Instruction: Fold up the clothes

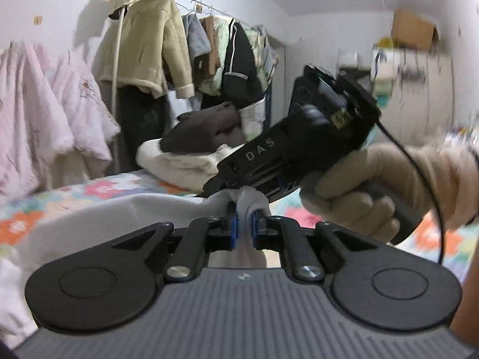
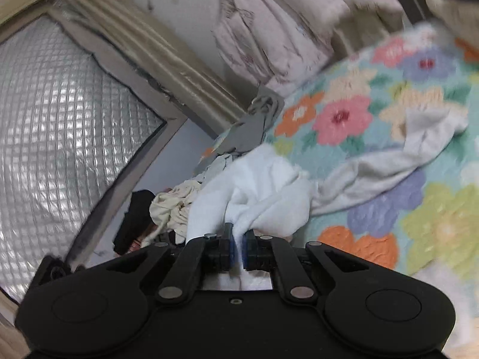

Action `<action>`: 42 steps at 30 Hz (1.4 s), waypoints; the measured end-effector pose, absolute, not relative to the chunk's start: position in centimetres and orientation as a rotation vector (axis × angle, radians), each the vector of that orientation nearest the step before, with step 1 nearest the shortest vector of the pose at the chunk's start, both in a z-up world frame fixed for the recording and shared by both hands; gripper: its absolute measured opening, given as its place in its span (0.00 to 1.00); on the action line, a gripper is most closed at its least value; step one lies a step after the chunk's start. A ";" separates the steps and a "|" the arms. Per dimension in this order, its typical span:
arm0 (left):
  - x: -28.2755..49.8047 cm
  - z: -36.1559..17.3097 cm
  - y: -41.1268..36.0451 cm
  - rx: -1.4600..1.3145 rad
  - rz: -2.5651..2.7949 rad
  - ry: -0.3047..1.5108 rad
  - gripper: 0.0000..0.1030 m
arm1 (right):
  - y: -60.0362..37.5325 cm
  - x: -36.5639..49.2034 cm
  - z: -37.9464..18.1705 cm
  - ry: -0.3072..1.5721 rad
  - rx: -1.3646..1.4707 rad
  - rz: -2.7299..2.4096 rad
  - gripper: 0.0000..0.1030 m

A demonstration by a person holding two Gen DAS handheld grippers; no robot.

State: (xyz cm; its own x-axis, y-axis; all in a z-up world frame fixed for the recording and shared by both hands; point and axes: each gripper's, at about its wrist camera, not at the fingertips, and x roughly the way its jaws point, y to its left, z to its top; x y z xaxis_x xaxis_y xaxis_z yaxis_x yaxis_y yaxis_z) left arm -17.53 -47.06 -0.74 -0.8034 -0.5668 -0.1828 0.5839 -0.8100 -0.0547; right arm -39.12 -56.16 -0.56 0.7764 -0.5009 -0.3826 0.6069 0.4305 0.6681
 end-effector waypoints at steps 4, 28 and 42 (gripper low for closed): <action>-20.7 -0.3 -47.2 0.270 -2.526 0.240 0.08 | -54.7 -40.7 0.5 0.221 0.737 -0.799 0.08; 0.1 -5.2 -59.3 0.202 -1.798 0.745 0.62 | -60.6 -44.2 -3.6 0.793 0.315 -1.399 0.03; -3.7 -9.6 -65.6 0.265 -1.836 0.902 0.24 | -60.4 -47.1 -8.3 0.862 0.478 -1.390 0.04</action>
State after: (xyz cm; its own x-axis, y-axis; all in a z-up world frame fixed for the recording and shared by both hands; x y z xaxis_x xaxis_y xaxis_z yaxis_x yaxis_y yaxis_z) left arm -3.69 -65.56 -9.60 -0.4481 -0.7016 -0.5540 0.8672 -0.1906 -0.4600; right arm -47.05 -60.41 -8.31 -0.0433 -0.6478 -0.7606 0.9694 0.1570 -0.1889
